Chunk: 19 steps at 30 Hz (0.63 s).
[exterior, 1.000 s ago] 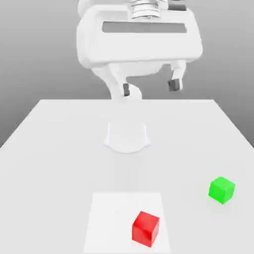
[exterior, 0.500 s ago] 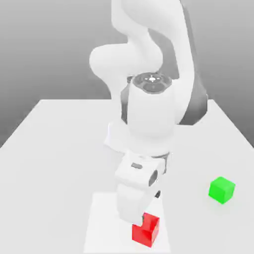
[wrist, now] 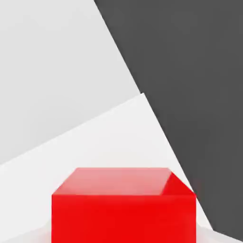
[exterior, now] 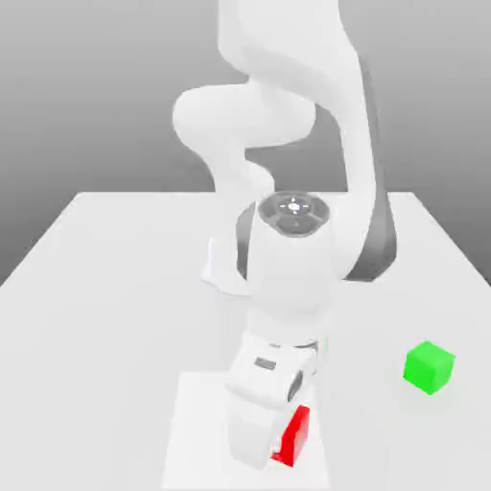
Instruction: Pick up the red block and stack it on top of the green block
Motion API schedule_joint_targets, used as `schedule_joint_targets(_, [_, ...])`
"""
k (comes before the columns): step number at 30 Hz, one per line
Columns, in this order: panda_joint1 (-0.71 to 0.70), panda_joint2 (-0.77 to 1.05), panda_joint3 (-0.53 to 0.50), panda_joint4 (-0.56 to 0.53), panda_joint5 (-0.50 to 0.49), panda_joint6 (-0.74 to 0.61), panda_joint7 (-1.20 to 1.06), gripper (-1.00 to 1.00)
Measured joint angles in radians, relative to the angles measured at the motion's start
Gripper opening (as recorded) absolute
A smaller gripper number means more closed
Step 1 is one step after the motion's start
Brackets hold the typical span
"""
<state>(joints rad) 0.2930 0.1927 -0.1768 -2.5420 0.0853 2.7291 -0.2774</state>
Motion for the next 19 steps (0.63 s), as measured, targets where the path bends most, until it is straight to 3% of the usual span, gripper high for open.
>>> schedule_joint_targets(4, [0.112,-0.091,0.102,-0.052,-0.024,-0.044,0.057,-1.00])
schedule_joint_targets(9, [0.369,-0.205,0.228,-0.128,-0.061,-0.076,0.145,-1.00])
schedule_joint_targets(12, [0.512,-0.172,0.209,-0.145,-0.081,-0.023,0.174,-1.00])
schedule_joint_targets(15, [0.467,-0.073,0.177,-0.143,-0.082,0.073,0.177,-1.00])
schedule_joint_targets(16, [0.465,-0.045,0.175,-0.142,-0.083,0.101,0.177,1.00])
schedule_joint_targets(19, [0.465,-0.045,0.175,-0.142,-0.083,0.101,0.177,1.00])
